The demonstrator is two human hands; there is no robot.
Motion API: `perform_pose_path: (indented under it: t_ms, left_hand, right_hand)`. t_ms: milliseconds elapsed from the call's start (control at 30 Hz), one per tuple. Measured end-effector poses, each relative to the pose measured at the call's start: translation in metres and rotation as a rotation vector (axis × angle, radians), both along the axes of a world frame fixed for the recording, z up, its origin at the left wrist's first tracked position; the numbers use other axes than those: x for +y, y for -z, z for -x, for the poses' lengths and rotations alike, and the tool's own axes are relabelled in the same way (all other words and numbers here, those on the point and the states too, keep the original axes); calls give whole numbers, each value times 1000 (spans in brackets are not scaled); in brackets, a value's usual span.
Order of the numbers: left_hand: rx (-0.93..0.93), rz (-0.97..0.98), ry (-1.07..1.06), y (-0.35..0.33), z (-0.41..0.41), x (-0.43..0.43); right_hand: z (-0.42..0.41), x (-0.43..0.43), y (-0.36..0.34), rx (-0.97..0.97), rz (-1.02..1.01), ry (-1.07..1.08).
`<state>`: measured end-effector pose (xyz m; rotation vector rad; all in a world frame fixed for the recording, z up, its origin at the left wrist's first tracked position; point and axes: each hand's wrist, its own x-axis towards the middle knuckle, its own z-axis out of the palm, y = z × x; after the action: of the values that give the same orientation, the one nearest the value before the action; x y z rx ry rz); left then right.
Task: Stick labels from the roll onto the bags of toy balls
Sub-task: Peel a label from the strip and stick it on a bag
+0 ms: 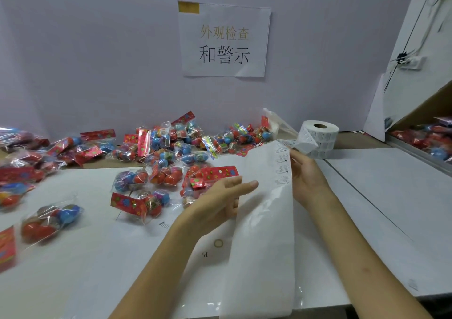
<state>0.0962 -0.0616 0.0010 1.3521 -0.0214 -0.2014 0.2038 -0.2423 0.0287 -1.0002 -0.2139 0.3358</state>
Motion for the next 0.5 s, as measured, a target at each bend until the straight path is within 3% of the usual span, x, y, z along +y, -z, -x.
perform_pose_path:
  t_ms: [100,267,400,500]
  left_hand:
    - [-19,23,125,3,2,-3]
    - [18,80,-109,1,1,-2]
    - [48,84,-275,-1,5,-3]
    - [47,93,-367,-6,8,-4]
  right_hand:
    - [-1,6,5,-65,106,50]
    - [-1,15,11,-221,302,426]
    - [12,15,9,-751,500,808]
    - [26,19,6,-1100,505,760]
